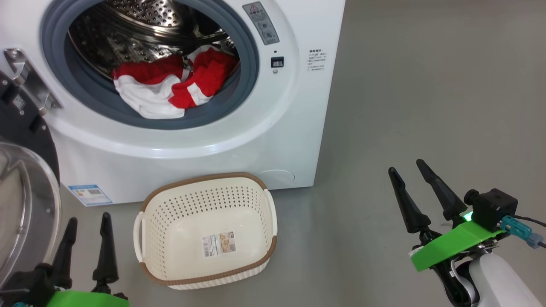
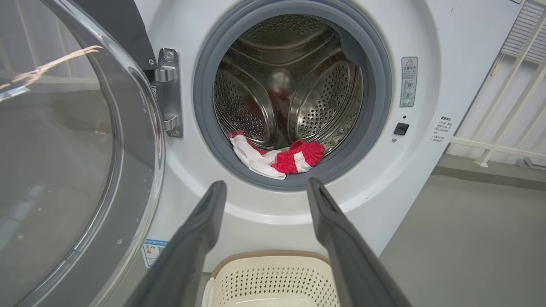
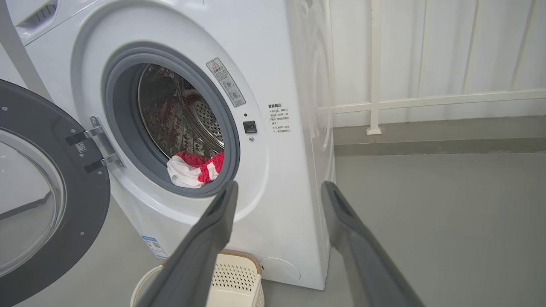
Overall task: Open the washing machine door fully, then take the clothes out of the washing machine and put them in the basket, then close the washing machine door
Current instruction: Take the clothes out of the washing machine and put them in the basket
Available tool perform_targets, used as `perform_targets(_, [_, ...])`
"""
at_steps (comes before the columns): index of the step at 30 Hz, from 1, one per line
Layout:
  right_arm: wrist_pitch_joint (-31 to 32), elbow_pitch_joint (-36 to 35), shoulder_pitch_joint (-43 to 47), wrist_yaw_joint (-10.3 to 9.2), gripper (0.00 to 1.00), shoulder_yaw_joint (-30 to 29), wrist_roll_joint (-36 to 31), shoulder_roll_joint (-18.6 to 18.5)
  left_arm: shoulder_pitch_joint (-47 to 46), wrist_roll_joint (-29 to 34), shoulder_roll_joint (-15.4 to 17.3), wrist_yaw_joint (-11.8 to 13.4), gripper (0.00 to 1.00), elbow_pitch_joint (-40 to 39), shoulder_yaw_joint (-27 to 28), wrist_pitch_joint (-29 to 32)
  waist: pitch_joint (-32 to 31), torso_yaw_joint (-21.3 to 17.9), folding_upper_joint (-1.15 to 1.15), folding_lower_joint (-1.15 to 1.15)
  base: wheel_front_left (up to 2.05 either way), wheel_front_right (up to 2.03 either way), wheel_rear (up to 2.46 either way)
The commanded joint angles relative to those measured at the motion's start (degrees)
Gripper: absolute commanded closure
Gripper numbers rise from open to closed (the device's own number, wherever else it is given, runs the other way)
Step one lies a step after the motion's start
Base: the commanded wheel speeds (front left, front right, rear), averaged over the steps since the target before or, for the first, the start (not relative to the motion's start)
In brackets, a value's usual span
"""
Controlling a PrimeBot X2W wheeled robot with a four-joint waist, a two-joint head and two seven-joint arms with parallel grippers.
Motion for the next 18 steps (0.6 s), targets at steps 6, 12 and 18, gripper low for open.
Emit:
perform_targets(6, [-0.7,-1.6,0.1,0.09,0.00,0.8,-0.5,-0.2,-2.4,0.4,1.0,-0.4,0.00,-0.8,2.4,-0.7,0.2,0.0,0.00,0.00,0.78,-0.78,0.00])
perform_targets(12, [-0.7,-1.6,0.0,0.09,0.00,0.7,-0.5,-0.2,-2.5,0.5,0.9,-0.4,0.00,-0.8,2.5,-0.7,0.4,0.1,0.00,0.00,0.35,-0.35,0.00])
perform_targets(18, [-0.7,-1.6,-0.1,0.09,0.00,0.8,-0.6,-0.3,-2.8,0.7,0.9,-0.5,0.00,-0.7,2.6,-0.7,0.8,0.2,0.00,0.00,0.00,0.00,0.00])
